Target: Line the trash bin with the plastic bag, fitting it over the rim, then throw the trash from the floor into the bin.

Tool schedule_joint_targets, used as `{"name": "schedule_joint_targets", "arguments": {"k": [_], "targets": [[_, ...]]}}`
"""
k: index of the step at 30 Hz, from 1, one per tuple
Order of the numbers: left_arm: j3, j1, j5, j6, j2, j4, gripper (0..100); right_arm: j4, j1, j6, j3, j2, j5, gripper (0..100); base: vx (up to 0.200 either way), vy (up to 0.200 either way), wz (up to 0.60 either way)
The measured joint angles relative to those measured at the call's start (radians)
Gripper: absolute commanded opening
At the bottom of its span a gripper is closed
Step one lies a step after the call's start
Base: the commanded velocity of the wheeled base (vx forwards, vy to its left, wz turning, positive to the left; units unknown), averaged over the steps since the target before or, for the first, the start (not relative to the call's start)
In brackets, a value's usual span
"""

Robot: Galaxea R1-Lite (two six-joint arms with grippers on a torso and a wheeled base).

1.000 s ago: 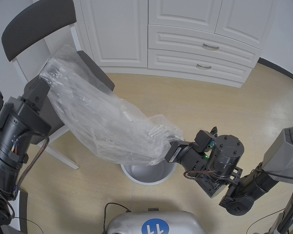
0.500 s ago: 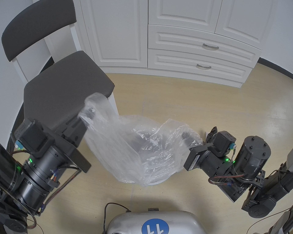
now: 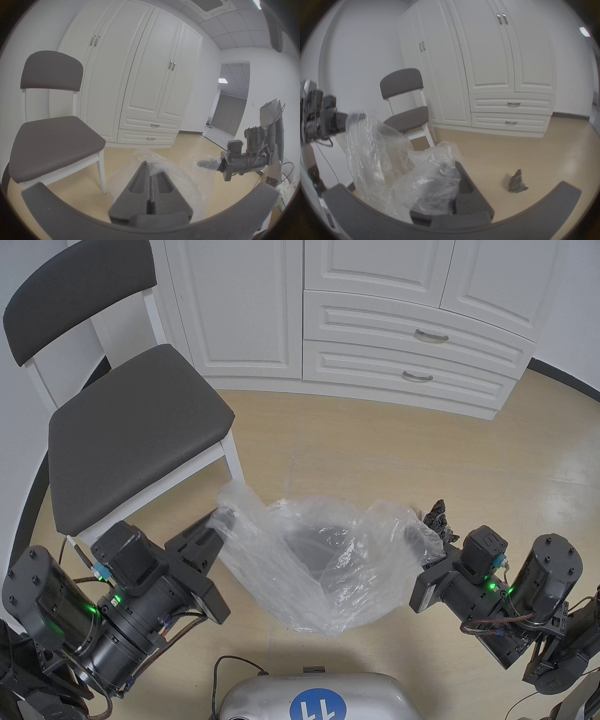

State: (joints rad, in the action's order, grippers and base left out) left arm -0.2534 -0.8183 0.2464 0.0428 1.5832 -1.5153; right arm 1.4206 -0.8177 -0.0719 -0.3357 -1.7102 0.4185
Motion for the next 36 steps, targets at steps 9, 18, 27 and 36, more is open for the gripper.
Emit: {"name": "schedule_joint_targets", "arguments": {"k": [9, 18, 27, 36], "targets": [[0.018, -0.114, 0.109, 0.001, 0.059, -0.017, 0, -0.011, -0.013, -0.094, 0.093, 0.064, 0.056, 0, 0.000, 0.000, 0.00], [0.036, -0.101, 0.111, 0.001, 0.100, -0.017, 0, -0.003, -0.011, -0.151, 0.157, 0.048, 0.093, 0, 0.000, 0.000, 0.00], [0.107, -0.010, 0.102, 0.067, 0.104, -0.015, 0, 0.000, 0.009, -0.274, 0.228, 0.067, 0.152, 0, 0.000, 0.000, 0.00], [0.125, 0.104, 0.051, 0.099, 0.094, -0.015, 0, -0.005, 0.015, -0.349, 0.265, 0.150, 0.169, 0, 0.000, 0.000, 0.00]]}}
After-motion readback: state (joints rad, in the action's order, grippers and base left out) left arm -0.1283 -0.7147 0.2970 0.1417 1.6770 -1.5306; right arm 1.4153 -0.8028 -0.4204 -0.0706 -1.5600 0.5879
